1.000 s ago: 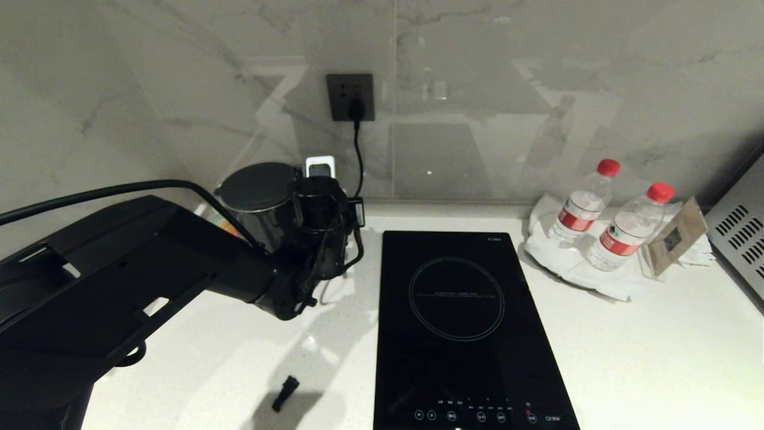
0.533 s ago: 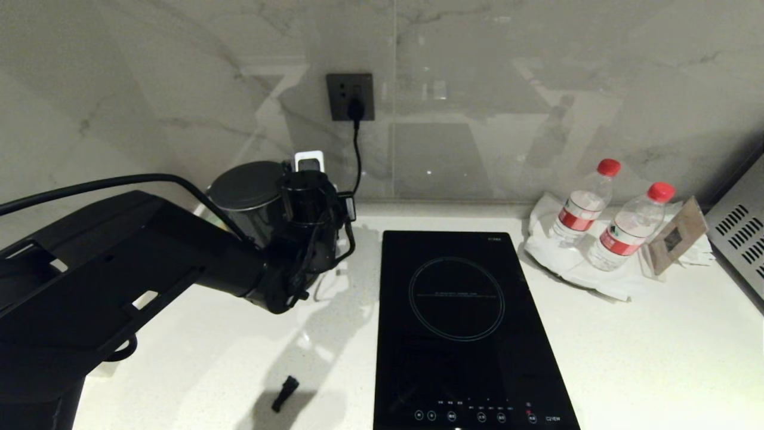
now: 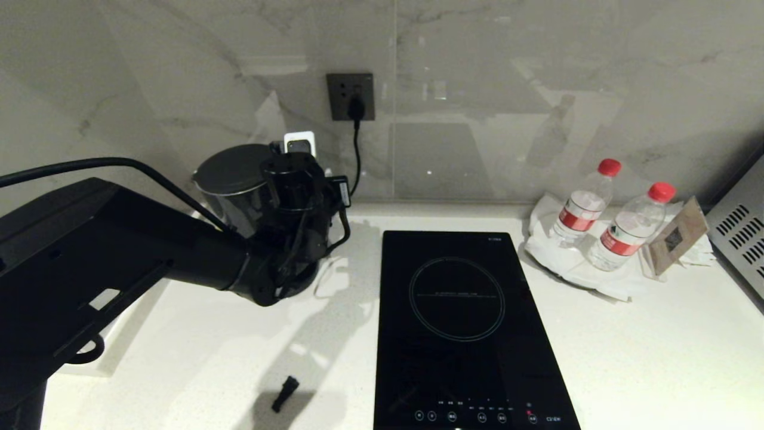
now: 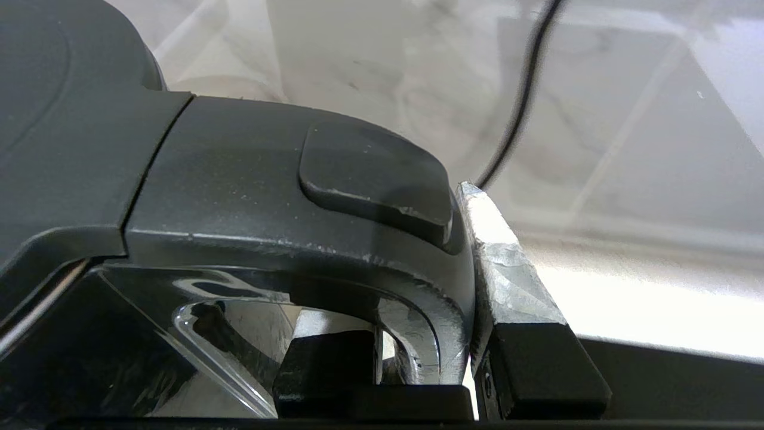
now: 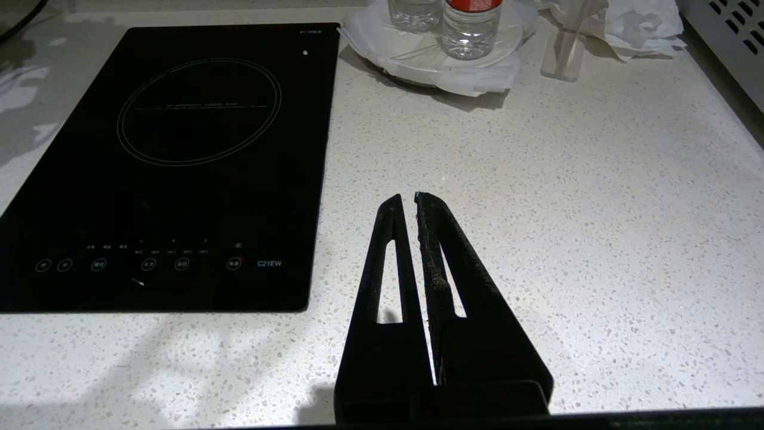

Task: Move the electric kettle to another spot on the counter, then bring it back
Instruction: Pick up the kettle, then place it by the sink

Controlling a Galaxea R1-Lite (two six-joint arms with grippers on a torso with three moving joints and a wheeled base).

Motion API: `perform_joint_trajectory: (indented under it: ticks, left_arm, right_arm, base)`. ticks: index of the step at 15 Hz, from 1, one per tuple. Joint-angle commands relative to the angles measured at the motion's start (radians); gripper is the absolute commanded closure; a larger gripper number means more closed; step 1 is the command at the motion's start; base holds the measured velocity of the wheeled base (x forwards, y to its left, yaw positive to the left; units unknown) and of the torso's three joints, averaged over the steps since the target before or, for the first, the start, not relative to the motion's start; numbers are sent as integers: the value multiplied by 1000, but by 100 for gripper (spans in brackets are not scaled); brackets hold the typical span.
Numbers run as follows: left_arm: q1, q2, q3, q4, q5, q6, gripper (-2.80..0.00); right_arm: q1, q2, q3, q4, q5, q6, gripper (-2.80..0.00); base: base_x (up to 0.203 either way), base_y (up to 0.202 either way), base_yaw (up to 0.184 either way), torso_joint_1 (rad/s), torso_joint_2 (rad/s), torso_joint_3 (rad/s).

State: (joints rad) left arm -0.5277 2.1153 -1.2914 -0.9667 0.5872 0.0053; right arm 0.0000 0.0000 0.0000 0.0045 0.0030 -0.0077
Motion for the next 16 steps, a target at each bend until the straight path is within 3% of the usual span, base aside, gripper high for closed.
perform_joint_trajectory:
  ticks: [1, 6, 11, 16]
  left_arm:
    - [-9, -83, 45, 25, -1, 2, 0]
    - [-12, -250, 205, 127, -6, 3, 0]
    - [-12, -370, 352, 114, -11, 0, 0]
    - [-14, -440, 426, 119, -15, 2, 0]
  right_arm:
    - [0, 0, 0, 0, 0, 0, 0]
    - [0, 0, 0, 0, 0, 0, 0]
    - [0, 0, 0, 0, 0, 0, 0]
    - [0, 0, 0, 0, 0, 0, 0]
  base:
    - [0, 0, 0, 0, 0, 0]
    - [0, 0, 0, 0, 0, 0]
    - [0, 0, 0, 0, 0, 0]
    - [0, 0, 0, 0, 0, 0]
